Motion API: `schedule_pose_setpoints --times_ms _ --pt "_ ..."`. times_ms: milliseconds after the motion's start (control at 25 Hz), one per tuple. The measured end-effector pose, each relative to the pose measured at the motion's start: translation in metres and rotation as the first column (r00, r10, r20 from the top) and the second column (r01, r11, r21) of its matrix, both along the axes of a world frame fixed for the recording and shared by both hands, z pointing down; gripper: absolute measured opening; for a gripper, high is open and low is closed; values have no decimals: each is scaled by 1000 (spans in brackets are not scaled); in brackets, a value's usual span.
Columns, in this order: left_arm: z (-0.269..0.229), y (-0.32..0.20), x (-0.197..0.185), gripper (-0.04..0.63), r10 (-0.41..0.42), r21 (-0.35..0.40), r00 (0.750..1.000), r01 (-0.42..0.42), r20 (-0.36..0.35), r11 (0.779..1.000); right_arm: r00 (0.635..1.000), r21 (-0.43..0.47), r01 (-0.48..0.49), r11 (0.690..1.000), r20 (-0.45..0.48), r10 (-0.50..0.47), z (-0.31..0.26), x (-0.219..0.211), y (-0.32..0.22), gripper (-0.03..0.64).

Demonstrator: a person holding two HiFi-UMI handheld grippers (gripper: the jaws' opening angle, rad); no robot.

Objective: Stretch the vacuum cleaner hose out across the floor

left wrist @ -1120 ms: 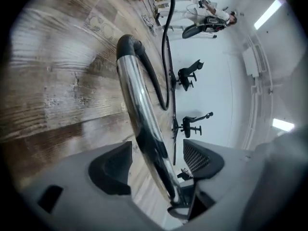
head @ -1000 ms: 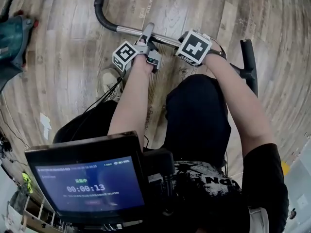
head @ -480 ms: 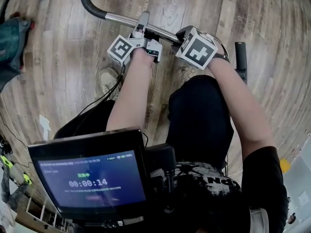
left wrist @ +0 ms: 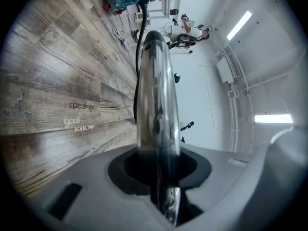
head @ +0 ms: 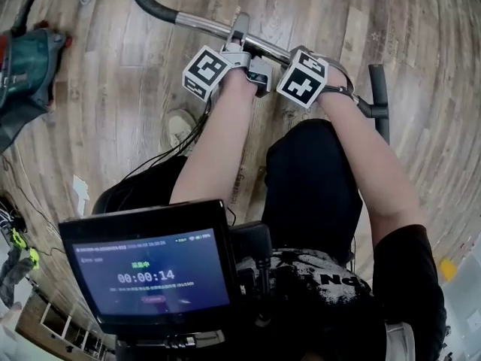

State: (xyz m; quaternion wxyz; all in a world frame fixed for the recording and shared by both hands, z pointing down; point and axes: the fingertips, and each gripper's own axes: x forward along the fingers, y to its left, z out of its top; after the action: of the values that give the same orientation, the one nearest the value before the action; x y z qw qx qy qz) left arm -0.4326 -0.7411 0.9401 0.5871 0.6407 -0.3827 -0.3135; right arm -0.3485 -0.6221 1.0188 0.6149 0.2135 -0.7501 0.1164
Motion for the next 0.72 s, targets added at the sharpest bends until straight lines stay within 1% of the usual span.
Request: schedule_pose_setpoints --times_ms 80,200,240,280,360,560,720 --pt "-12 -5 -2 107 12 31 1000 -12 3 999 999 -8 -14 1000 38 15 -7 -5 1 71" --pt "-22 -19 -18 84 -11 54 1000 12 -25 998 997 -35 -14 999 73 17 -14 -12 8 73" --pt "-23 -21 -19 64 8 55 1000 -6 -25 998 997 -38 -11 999 73 14 -15 -12 10 74" --pt "-24 -20 -18 60 35 58 999 -34 -21 998 997 -38 -8 999 71 10 -15 -12 12 74" --pt "-25 -17 -17 57 66 65 998 -66 -4 996 997 -37 -2 999 76 5 -13 -13 13 74" --pt "-27 -21 -16 57 61 56 996 -65 67 996 995 -39 -24 999 96 27 -8 -14 8 66" --pt "-44 -33 -16 57 76 84 989 -87 125 993 991 8 -52 999 121 51 -13 -20 -8 62"
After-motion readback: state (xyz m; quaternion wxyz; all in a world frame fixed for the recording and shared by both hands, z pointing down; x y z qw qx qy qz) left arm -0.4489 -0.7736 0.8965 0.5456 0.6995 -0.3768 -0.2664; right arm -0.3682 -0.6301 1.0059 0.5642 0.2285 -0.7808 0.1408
